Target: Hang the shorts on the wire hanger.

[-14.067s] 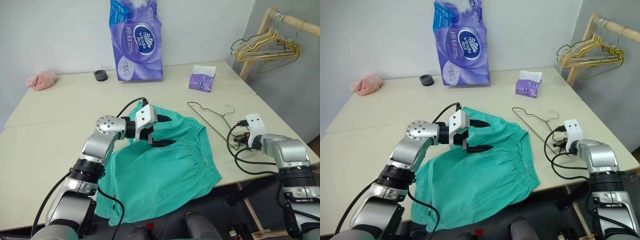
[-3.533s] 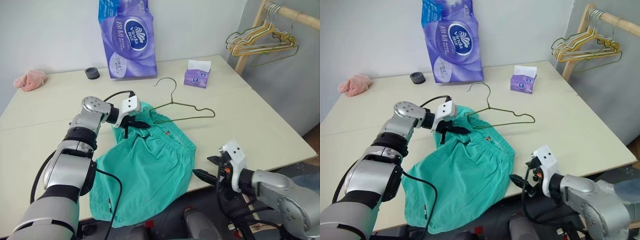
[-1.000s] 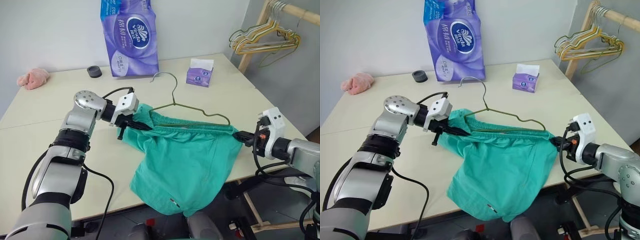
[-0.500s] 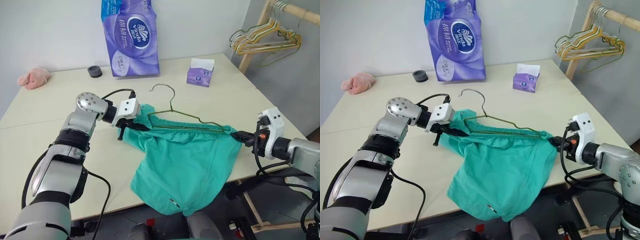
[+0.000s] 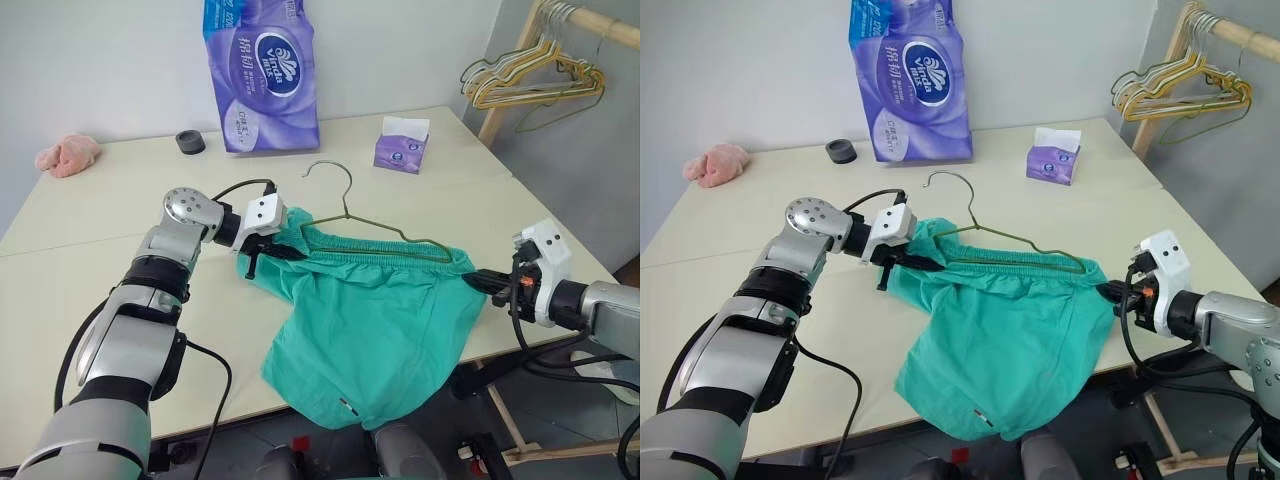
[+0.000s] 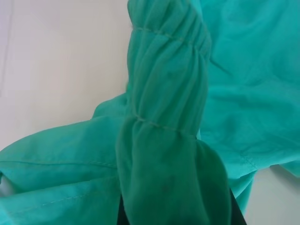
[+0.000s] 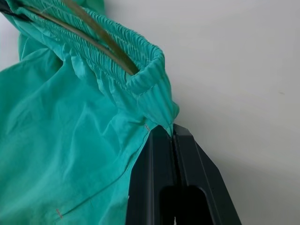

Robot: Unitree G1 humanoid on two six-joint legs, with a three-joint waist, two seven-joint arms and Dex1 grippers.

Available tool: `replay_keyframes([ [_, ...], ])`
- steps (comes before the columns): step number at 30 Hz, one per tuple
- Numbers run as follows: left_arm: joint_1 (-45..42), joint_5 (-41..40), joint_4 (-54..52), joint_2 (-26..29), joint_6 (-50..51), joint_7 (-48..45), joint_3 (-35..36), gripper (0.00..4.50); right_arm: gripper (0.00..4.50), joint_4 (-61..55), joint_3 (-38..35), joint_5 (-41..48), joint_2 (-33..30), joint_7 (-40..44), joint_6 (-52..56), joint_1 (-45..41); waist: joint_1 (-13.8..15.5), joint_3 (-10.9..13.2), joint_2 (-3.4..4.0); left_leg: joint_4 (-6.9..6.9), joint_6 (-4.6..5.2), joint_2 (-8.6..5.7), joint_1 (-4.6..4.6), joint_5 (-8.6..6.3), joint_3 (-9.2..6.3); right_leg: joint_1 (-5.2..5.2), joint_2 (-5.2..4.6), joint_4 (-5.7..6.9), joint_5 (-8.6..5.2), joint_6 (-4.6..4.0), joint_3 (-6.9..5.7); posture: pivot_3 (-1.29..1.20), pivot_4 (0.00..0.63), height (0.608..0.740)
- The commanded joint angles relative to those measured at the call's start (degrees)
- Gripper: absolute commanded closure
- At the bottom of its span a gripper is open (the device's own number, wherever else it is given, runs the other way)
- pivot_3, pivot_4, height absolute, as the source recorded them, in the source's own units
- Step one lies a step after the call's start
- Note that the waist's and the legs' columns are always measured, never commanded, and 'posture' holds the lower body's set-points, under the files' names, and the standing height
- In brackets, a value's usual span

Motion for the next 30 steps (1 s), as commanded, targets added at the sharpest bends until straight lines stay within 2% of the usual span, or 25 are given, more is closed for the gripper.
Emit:
replay_keyframes([
  [1, -1.63, -1.16, -0.60, 1.93, 3.28, 0.01, 3.37, 4.50, 4.48, -1.21, 0.85, -2.73, -2.92, 0.52, -3.11, 1.72, 0.03, 0.00, -0.01, 0.00, 0.00, 0.00, -0.01, 0.00, -0.01, 0.00, 0.00, 0.00, 0.00, 0.00, -0.01, -0.29, 0.112, 0.740],
  [8, -1.16, -1.67, -2.21, 2.65, 6.78, -1.94, 3.43, 4.50, 4.48, -1.28, 6.80, -10.86, -8.40, 2.23, -13.63, 6.49, 0.06, 0.05, -0.06, 0.00, 0.00, 0.01, 0.00, 0.00, 0.03, 0.00, 0.01, -0.03, 0.00, 0.01, 0.01, -0.28, 0.108, 0.740],
  [12, -0.77, -1.44, -2.68, 3.04, 6.89, -2.71, 3.31, 4.50, 4.48, -0.93, 8.32, -13.25, -8.93, 2.30, -17.43, 7.65, 0.05, 0.07, -0.10, 0.00, 0.00, 0.01, 0.00, 0.00, 0.04, 0.00, 0.01, -0.04, 0.00, 0.01, 0.01, -0.29, 0.107, 0.740],
  [19, -0.71, -3.51, -4.91, 2.75, 8.72, -4.63, 4.72, 4.50, 4.48, 3.11, 0.60, -3.05, -0.26, -0.41, -7.56, 3.73, 0.15, 0.08, -0.13, 0.01, 0.00, 0.03, 0.00, 0.00, 0.03, 0.00, 0.02, -0.03, 0.00, 0.00, 0.03, -0.28, 0.101, 0.740],
  [30, 1.99, -5.42, -10.91, 6.46, 7.70, -6.65, 0.51, 4.50, 4.48, 6.04, -3.41, 1.36, -1.36, -0.08, -3.15, 1.66, 0.19, 0.08, -0.12, 0.01, 0.00, 0.04, 0.02, 0.00, 0.04, 0.00, 0.01, -0.01, 0.01, -0.01, 0.05, -0.29, 0.098, 0.740],
])
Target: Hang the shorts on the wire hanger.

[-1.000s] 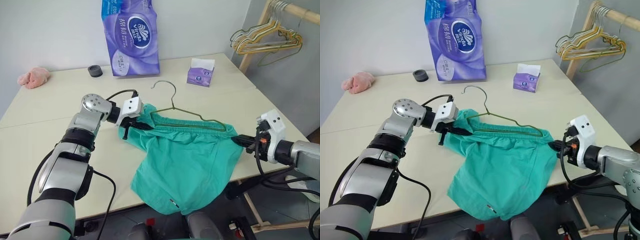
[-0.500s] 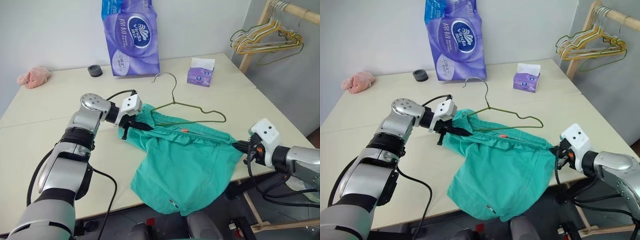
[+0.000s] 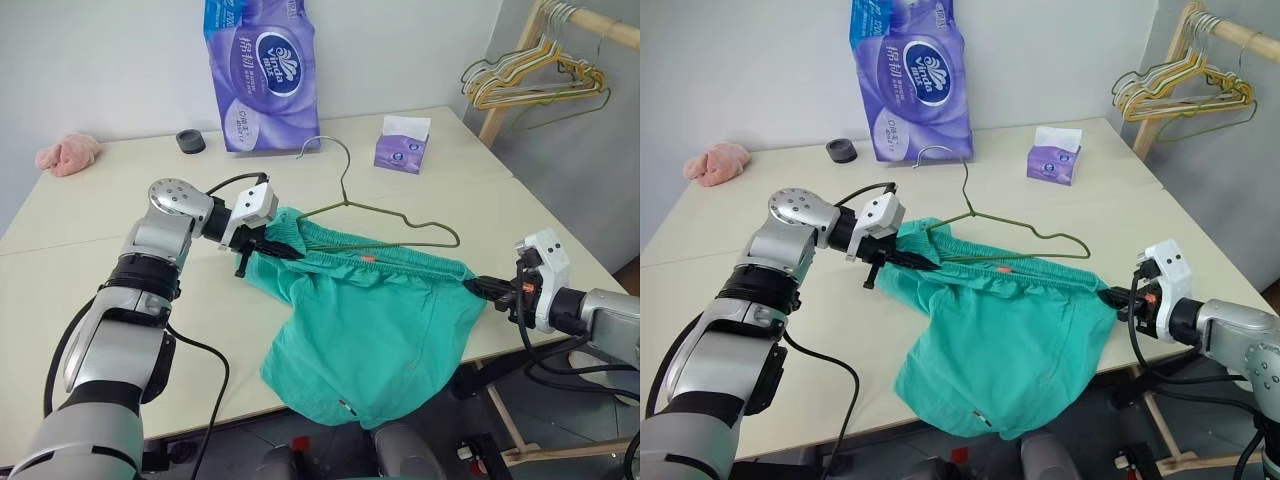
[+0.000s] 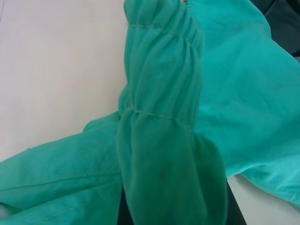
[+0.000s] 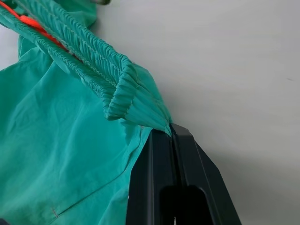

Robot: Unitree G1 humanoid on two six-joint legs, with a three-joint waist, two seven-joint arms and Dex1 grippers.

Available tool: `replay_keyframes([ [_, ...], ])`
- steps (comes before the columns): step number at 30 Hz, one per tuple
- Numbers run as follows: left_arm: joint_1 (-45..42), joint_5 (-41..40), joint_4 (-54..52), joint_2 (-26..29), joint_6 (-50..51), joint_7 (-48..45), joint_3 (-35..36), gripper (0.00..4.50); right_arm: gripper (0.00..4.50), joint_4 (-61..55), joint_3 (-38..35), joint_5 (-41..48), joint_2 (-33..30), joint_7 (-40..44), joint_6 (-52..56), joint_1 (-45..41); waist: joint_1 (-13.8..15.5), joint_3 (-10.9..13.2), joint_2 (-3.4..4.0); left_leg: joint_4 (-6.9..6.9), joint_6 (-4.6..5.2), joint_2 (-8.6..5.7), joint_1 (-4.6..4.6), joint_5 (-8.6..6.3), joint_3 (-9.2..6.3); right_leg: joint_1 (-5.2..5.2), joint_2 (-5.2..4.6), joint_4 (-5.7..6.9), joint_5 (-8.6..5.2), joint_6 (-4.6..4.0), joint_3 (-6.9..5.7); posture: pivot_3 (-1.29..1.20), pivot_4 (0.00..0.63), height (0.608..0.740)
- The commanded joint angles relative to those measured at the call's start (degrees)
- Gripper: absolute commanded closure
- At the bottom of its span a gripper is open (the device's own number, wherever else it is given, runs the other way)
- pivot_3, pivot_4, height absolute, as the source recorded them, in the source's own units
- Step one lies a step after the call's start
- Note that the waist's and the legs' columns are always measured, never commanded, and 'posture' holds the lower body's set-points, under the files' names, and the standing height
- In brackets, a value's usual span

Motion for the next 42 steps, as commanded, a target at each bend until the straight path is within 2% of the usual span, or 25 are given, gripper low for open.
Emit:
replay_keyframes([
  [1, 0.30, -0.58, -1.08, 3.33, -0.99, -0.35, -0.55, 4.50, 4.48, 0.57, -3.47, -0.28, -1.80, -1.41, 1.01, -1.21, -0.01, 0.00, 0.00, 0.00, 0.00, 0.00, 0.00, 0.00, 0.00, 0.00, 0.00, 0.00, 0.00, 0.00, 0.00, -0.29, 0.098, 0.740],
  [8, 0.17, 0.13, -0.07, 3.74, -3.21, -0.35, -1.49, 4.50, 4.48, 0.35, -3.85, 0.48, -1.90, -2.06, 2.05, -1.99, 0.05, 0.00, 0.00, 0.00, 0.00, 0.00, -0.01, 0.00, 0.00, 0.00, 0.00, -0.01, 0.00, 0.00, -0.01, -0.29, 0.101, 0.740],
  [17, -0.71, 6.05, 5.34, 2.94, -10.09, 2.64, -1.66, 4.50, 4.48, -3.01, -2.94, 1.75, -2.70, -2.31, 3.04, -3.55, 0.00, 0.00, 0.00, 0.00, 0.00, 0.00, -0.01, 0.00, 0.01, 0.00, 0.00, -0.01, 0.00, 0.00, 0.00, -0.29, 0.104, 0.740],
  [24, -1.16, 7.97, 7.90, 1.76, -12.82, 4.87, -1.63, 4.50, 4.48, -6.33, -1.00, 3.74, -3.80, -2.74, 4.31, -7.86, -0.02, 0.00, 0.00, 0.00, 0.00, 0.00, -0.01, 0.00, 0.01, -0.01, 0.00, -0.02, 0.00, 0.01, -0.01, -0.29, 0.105, 0.740],
  [34, -0.65, 9.30, 8.10, -3.11, -13.39, 10.30, -1.26, 4.50, 4.48, -6.96, 15.53, 0.34, 1.29, -6.91, 5.60, -25.64, -1.08, 0.04, 0.06, 0.00, 0.00, -0.01, -0.16, 0.00, -0.01, -0.16, -0.04, -0.01, 0.01, -0.01, 0.00, -0.32, 0.107, 0.740],
  [42, 0.65, 8.80, 7.10, -6.46, -12.74, 15.18, 0.08, 4.50, 4.48, -7.83, 25.25, -4.16, 1.11, -4.28, 3.73, -29.39, -1.85, 0.01, 0.08, 0.13, 0.00, -0.05, -0.93, 0.02, -0.06, -0.94, -0.11, 0.14, 0.21, -0.28, -0.03, -0.32, 0.104, 0.740],
])
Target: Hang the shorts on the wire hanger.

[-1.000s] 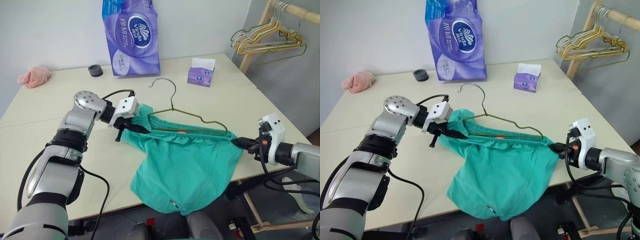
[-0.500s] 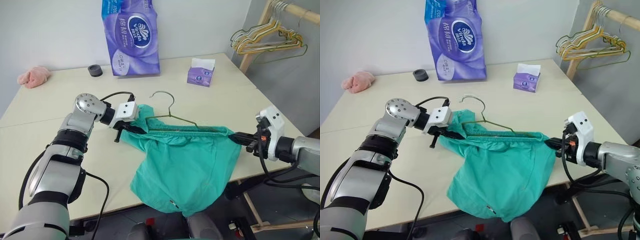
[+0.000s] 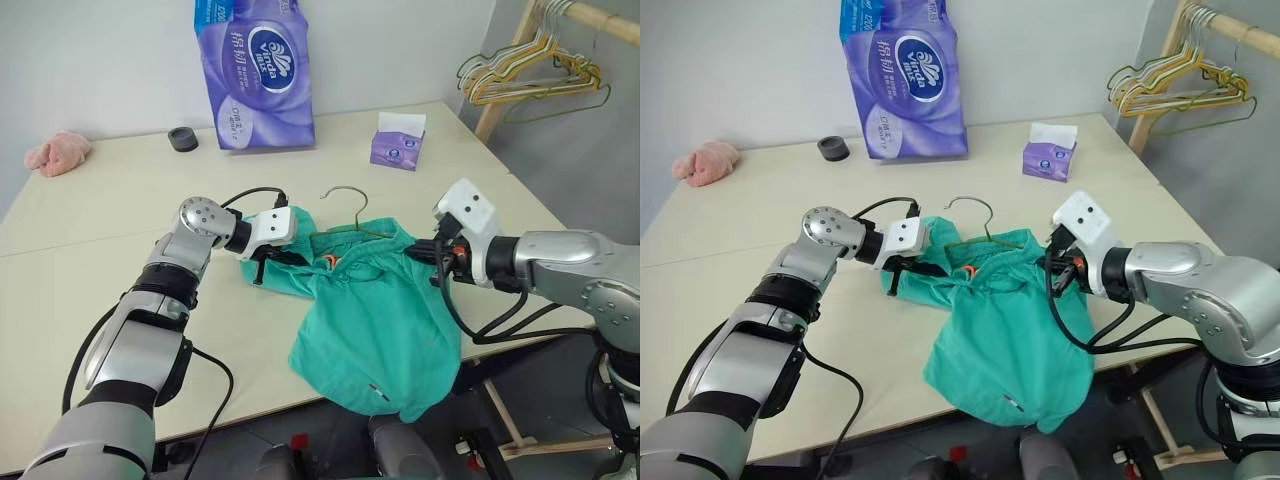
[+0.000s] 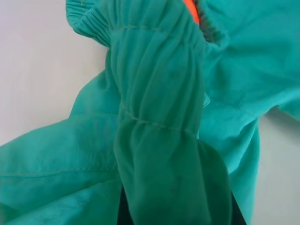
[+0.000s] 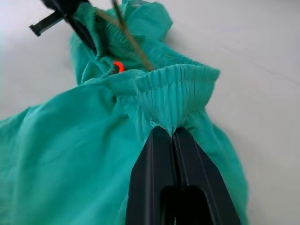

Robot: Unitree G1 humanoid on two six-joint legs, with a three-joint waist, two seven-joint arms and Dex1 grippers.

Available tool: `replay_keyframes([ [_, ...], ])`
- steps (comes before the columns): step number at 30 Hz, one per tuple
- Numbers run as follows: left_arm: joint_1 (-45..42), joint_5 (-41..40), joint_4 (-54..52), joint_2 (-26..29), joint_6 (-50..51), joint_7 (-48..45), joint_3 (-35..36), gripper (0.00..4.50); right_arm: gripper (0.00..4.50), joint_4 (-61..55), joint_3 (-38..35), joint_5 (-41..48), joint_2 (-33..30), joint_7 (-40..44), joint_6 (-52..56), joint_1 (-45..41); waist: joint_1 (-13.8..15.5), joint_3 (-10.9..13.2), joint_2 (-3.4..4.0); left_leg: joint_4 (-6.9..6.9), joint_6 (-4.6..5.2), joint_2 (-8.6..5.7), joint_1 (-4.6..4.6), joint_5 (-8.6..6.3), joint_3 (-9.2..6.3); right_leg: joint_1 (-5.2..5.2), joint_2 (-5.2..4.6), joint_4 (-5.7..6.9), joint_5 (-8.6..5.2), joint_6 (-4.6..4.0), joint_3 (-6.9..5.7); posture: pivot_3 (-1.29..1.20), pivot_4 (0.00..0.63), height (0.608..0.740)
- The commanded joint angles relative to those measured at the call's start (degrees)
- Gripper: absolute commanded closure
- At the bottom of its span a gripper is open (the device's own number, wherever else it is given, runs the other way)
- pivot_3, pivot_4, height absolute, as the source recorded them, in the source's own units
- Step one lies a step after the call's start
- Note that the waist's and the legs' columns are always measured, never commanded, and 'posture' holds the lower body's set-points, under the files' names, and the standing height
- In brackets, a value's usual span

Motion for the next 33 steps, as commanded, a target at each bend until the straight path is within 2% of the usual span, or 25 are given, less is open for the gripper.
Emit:
replay_keyframes([
  [1, 1.08, -1.33, -2.68, -1.51, 0.59, 1.91, 2.03, 4.50, 4.48, -1.46, 2.40, -2.15, 0.37, 1.59, -2.97, -2.12, -0.09, -0.01, 0.01, -0.01, 0.00, 0.01, 0.00, 0.00, -0.02, 0.00, 0.00, 0.01, 0.00, 0.00, -0.02, -0.32, 0.104, 0.740],
  [2, 1.74, -1.61, -3.52, -1.81, 1.06, 1.71, 2.06, 4.50, 4.48, -1.37, 3.46, -3.57, 0.02, 1.80, -3.96, -2.11, -0.17, -0.01, 0.02, -0.02, 0.00, 0.01, 0.01, 0.00, -0.02, 0.00, 0.00, 0.01, 0.00, -0.01, -0.03, -0.32, 0.104, 0.740],
  [8, 4.78, -2.22, -7.50, -2.39, 3.27, 1.28, 2.77, 4.50, 2.62, -2.78, 6.67, -9.55, -5.55, 5.83, -8.70, -1.44, -0.71, -0.01, 0.02, 0.00, 0.00, 0.00, 0.01, 0.00, -0.02, 0.00, -0.01, 0.02, 0.01, -0.02, -0.03, -0.32, 0.103, 0.740],
  [14, 6.45, -2.68, -9.78, -2.15, 4.41, 1.22, 2.82, 4.50, 0.59, -5.76, 3.35, -9.56, -10.67, 9.28, -8.03, -2.75, -0.99, -0.01, 0.02, 0.00, 0.00, 0.01, 0.03, 0.00, -0.03, 0.02, -0.01, 0.01, 0.01, -0.02, -0.05, -0.32, 0.102, 0.740],
  [17, 6.70, -2.91, -10.38, -2.17, 4.79, 1.37, 2.90, 4.50, 0.59, -6.98, 0.73, -8.33, -12.83, 10.49, -5.99, -2.47, -1.02, -0.01, 0.02, 0.00, 0.00, 0.01, 0.03, 0.00, -0.04, 0.02, -0.01, 0.02, 0.01, -0.02, -0.06, -0.32, 0.102, 0.740],
  [22, 6.63, -3.26, -10.70, -2.48, 4.87, 1.46, 2.93, 4.50, 0.59, -3.95, 1.04, -12.39, -15.27, 9.79, -7.80, 1.94, -1.05, -0.02, 0.02, 0.01, 0.00, 0.01, 0.03, 0.00, -0.04, 0.05, -0.02, 0.01, 0.01, -0.02, -0.06, -0.33, 0.100, 0.740],
  [27, 6.36, -3.51, -10.86, -2.74, 4.75, 1.36, 2.67, 4.50, 0.59, 0.33, 5.51, -14.35, -12.52, 11.73, -10.10, 2.41, -1.28, -0.03, 0.04, 0.01, 0.00, 0.01, 0.06, 0.00, 0.00, 0.04, -0.01, 0.03, 0.02, -0.02, -0.02, -0.34, 0.096, 0.740],
  [33, 6.25, -3.42, -11.08, -2.93, 4.63, 1.20, 2.49, 4.50, 0.59, 6.47, 12.91, -19.95, -10.81, 16.14, -15.51, -1.19, -1.70, -0.04, 0.06, 0.01, 0.00, 0.00, 0.06, 0.00, -0.01, 0.04, -0.02, 0.03, 0.02, -0.03, -0.04, -0.34, 0.090, 0.740],
])
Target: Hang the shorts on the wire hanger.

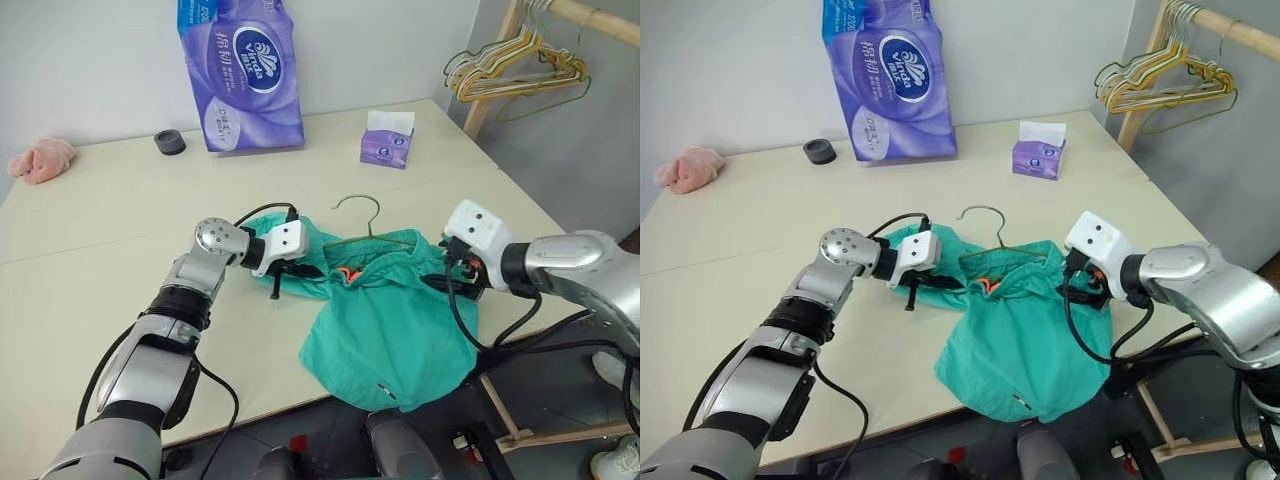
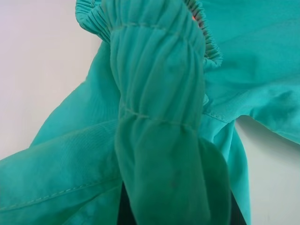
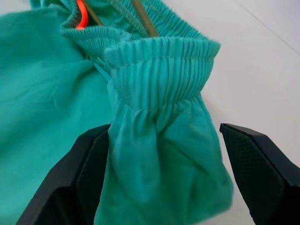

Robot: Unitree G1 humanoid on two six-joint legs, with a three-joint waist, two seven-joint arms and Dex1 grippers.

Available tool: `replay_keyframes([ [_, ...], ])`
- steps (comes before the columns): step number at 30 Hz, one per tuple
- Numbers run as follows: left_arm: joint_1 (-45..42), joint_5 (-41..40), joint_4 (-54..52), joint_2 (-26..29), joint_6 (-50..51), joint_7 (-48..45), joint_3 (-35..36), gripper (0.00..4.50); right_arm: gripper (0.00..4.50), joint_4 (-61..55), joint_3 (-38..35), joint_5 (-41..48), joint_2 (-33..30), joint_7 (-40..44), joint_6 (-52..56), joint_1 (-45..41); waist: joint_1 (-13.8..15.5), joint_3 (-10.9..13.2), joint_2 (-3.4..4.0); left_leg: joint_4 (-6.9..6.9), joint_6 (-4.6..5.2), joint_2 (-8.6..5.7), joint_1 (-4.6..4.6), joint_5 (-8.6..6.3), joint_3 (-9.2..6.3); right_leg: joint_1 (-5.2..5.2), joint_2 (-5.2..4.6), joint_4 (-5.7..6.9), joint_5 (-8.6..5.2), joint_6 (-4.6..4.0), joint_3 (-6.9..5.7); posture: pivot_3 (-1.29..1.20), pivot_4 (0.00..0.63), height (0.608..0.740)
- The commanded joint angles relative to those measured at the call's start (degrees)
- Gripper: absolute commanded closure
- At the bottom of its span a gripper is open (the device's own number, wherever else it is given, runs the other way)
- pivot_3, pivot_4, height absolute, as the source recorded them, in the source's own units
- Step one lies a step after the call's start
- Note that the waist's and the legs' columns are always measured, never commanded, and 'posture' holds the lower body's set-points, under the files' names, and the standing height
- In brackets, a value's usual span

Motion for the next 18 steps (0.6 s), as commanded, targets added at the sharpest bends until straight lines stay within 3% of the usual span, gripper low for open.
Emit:
replay_keyframes([
  [1, -0.98, -1.01, -1.90, 0.05, -0.30, -0.37, 1.21, 4.50, 0.59, 2.48, 3.12, -3.20, 0.97, 3.79, -3.91, -3.85, -0.15, -0.01, 0.01, 0.00, 0.00, 0.00, 0.00, 0.00, 0.00, 0.00, 0.00, 0.00, 0.00, 0.00, 0.00, -0.34, 0.090, 0.740],
  [4, -1.06, -0.88, -2.00, 0.15, -0.43, -0.51, 1.12, 4.50, 0.59, 5.14, 5.46, -4.68, 2.48, 6.51, -5.43, -5.87, -0.40, -0.01, 0.01, 0.00, 0.00, 0.00, 0.01, 0.00, -0.02, 0.00, 0.00, 0.00, 0.00, 0.00, -0.02, -0.33, 0.088, 0.740],
  [16, -1.55, -3.27, -2.50, -0.82, 1.63, 1.44, 3.79, 4.50, 4.48, 7.55, 8.52, -10.33, 4.63, 12.64, -8.69, -6.51, -1.30, -0.02, 0.02, 0.01, 0.00, -0.03, -0.02, 0.00, -0.11, 0.00, -0.12, 0.02, 0.00, -0.01, -0.11, -0.32, 0.086, 0.740],
  [18, -2.30, -4.02, -1.81, -0.78, 3.58, 1.90, 4.96, 4.50, 4.48, 7.82, 8.51, -11.34, 4.69, 13.13, -9.23, -6.02, -1.37, -0.03, 0.03, 0.01, 0.00, -0.02, -0.02, 0.00, -0.12, 0.00, -0.13, 0.02, 0.00, -0.01, -0.12, -0.32, 0.086, 0.740],
])
